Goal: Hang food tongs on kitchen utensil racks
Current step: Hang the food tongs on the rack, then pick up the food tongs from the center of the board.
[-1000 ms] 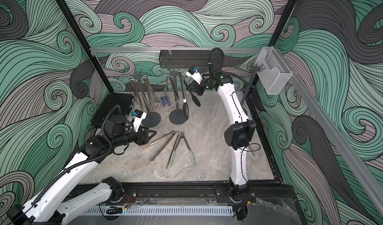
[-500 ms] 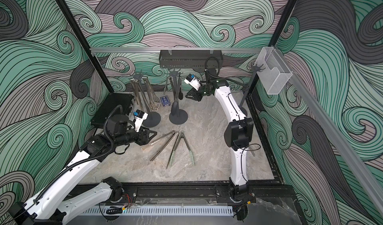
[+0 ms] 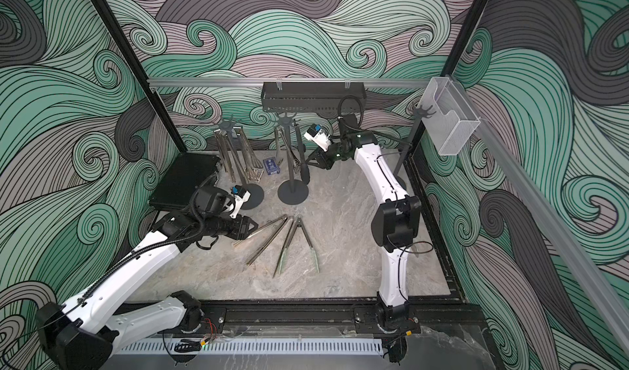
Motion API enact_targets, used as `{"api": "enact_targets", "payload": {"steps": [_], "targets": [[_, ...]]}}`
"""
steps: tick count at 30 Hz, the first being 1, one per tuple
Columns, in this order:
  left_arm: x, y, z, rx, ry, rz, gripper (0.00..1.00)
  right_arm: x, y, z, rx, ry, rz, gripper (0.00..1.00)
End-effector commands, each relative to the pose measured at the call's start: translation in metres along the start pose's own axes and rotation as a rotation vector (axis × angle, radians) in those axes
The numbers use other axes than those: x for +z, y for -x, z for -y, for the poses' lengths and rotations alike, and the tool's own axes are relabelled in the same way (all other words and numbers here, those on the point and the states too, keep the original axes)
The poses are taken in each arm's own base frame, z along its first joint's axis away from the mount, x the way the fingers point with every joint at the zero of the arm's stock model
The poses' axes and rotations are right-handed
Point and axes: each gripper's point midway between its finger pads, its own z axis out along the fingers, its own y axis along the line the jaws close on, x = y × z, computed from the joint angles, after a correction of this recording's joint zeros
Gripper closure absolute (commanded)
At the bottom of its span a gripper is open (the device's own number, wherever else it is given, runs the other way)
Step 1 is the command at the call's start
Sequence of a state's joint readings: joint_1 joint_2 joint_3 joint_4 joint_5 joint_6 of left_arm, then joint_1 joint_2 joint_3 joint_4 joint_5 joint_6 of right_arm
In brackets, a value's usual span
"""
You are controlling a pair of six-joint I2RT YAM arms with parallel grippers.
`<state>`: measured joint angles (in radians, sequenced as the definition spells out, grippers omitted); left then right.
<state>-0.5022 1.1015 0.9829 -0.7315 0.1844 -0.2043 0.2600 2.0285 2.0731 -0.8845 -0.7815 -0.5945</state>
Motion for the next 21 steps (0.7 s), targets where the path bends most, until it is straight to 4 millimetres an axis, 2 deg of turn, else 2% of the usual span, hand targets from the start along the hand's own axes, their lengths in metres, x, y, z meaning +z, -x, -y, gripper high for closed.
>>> {"api": "enact_targets", "payload": {"steps": [1,4,8,12,16,21], "targets": [[0.013,-0.006,-0.012,-0.008,0.073,-0.097,0.49,-0.030,0.011,-0.011,0.002,-0.071,0.060,0.67],[0.035,-0.015,-0.020,-0.012,0.105,-0.208,0.50,-0.047,0.000,-0.022,0.036,-0.147,0.102,0.65],[0.064,-0.027,-0.041,-0.025,0.210,-0.369,0.51,-0.070,-0.013,-0.046,0.074,-0.228,0.187,0.60],[0.085,-0.023,-0.056,-0.007,0.284,-0.409,0.50,-0.087,-0.017,-0.069,0.129,-0.262,0.283,0.57],[0.097,-0.016,-0.058,0.031,0.284,-0.415,0.47,-0.101,-0.017,-0.084,0.186,-0.288,0.355,0.57],[0.119,-0.024,-0.055,0.048,0.235,-0.466,0.47,-0.115,-0.016,-0.096,0.238,-0.328,0.424,0.56]]}}
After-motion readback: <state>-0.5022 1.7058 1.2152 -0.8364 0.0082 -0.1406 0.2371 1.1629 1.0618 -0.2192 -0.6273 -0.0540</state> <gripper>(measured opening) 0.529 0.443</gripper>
